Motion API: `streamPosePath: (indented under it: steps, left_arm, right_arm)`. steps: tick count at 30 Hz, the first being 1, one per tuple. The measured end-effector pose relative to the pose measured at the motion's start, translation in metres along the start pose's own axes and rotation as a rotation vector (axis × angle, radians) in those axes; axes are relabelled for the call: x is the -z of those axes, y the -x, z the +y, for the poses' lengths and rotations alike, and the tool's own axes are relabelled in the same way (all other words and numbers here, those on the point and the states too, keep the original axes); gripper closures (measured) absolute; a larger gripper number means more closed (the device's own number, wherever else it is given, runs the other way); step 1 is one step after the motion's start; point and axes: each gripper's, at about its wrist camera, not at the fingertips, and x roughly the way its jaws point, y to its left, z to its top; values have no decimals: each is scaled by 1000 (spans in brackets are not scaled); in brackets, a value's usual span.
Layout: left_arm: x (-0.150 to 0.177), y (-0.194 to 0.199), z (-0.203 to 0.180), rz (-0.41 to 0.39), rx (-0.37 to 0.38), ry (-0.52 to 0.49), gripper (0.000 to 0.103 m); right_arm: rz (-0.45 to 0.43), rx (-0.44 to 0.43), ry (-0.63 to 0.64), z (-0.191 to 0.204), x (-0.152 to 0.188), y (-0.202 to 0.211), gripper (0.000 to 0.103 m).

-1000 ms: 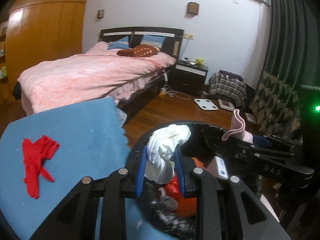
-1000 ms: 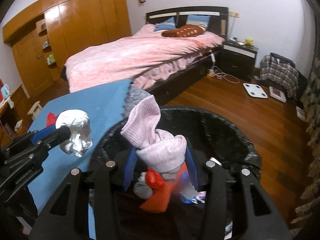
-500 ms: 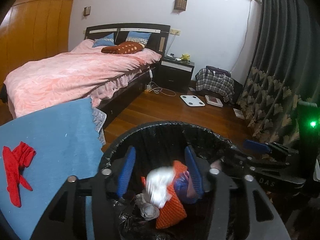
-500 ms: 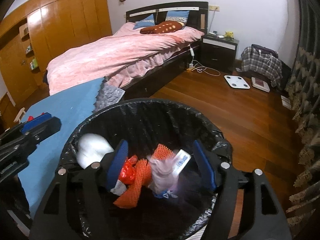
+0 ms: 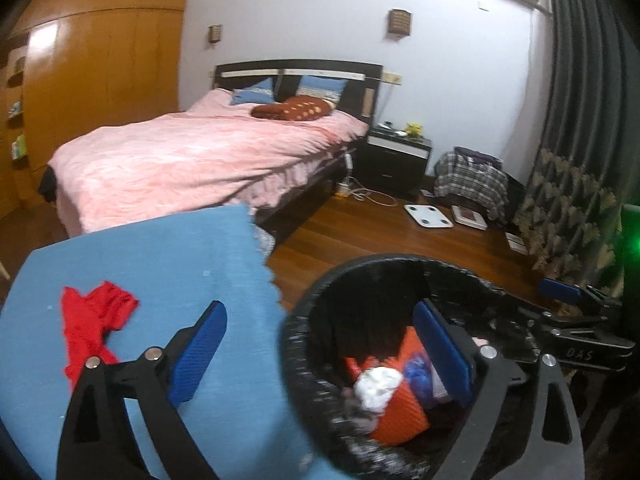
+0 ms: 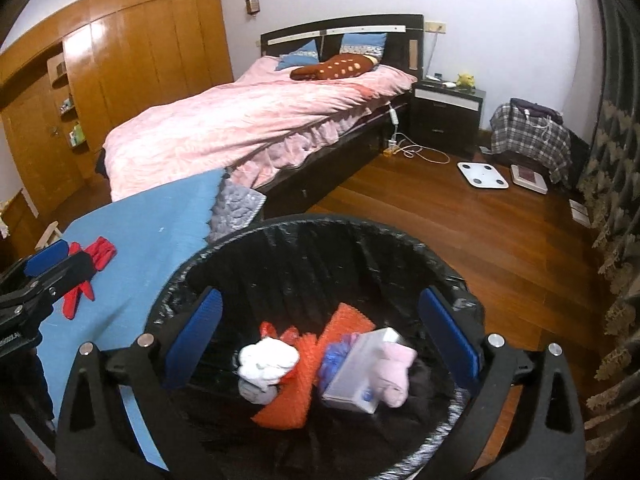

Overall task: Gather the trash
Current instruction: 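Move both open tools back over the two red cloths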

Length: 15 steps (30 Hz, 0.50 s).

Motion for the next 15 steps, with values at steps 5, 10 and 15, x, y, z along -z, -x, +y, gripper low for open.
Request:
streamPosePath:
  steps: [5,10,15]
  left_arm:
    - [3,16,41,-18,-84,39,10]
    - [10,30,87,-28,-183,83,10]
    - [18,38,123,-29,-265,120,10]
  right_arm:
    - [-1,-40,35,28,-8,-5,7]
    - [-5,-86,72,62,-19,-14,7]
    - [-10,-132,114,99,-29,-26,7]
